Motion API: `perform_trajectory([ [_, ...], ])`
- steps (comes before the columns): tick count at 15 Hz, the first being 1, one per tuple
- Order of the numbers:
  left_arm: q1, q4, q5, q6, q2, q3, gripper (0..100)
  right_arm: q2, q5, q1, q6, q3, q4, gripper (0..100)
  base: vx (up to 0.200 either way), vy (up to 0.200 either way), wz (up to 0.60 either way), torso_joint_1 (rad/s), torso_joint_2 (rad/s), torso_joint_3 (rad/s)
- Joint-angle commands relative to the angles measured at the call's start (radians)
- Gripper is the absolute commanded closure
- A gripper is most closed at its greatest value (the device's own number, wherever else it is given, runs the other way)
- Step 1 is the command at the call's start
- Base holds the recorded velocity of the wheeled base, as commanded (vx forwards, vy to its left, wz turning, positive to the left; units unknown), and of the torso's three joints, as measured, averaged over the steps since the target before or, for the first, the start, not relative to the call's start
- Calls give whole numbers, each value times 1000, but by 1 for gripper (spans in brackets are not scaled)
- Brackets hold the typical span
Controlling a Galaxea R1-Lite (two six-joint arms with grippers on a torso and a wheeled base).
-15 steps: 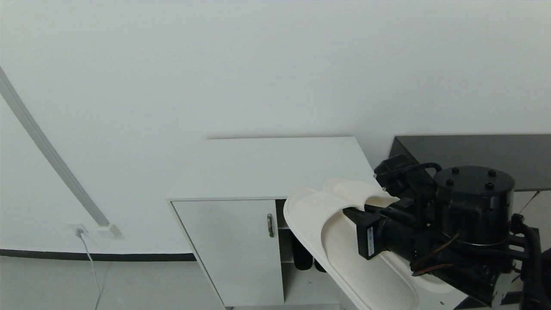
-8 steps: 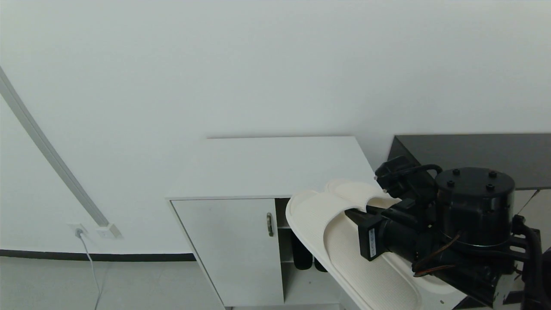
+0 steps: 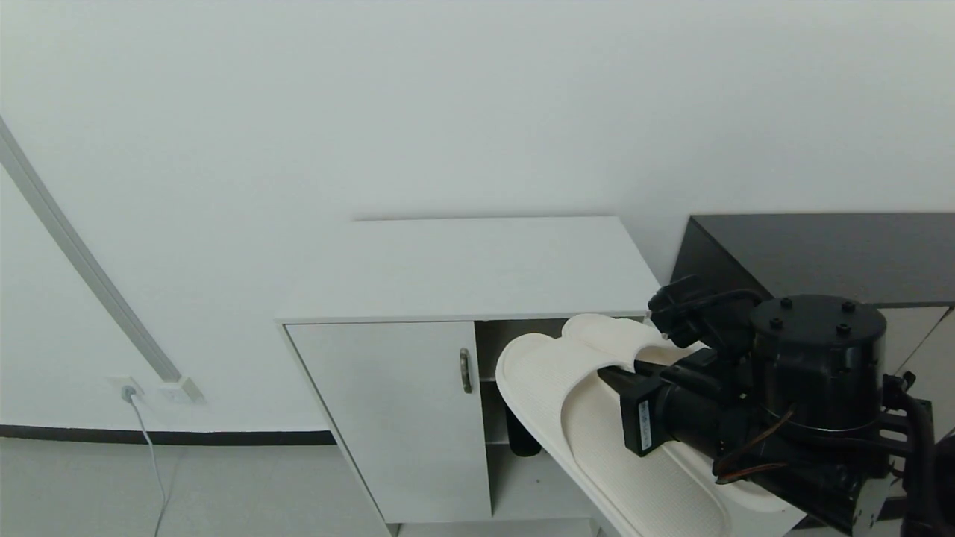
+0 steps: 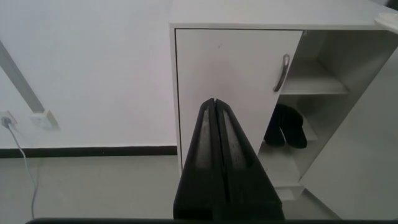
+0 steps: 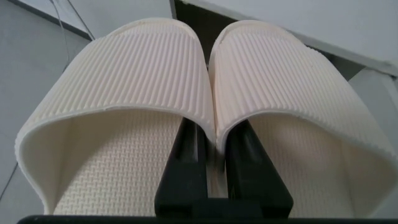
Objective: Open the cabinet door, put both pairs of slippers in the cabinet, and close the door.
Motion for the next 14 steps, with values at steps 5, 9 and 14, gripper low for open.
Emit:
perform_trajectory([
  [5, 0, -1, 2, -1, 1, 0, 100, 20, 1, 2, 2, 3, -2, 100, 0, 0, 0, -217, 531, 307],
  [9, 0, -1, 2, -1, 1, 0, 100, 22, 1, 2, 2, 3, -2, 100, 0, 0, 0, -212, 541, 322],
  [14, 0, -1, 2, -1, 1, 0, 100, 25, 3, 3, 2, 3, -2, 100, 0, 0, 0, -189, 508, 324],
])
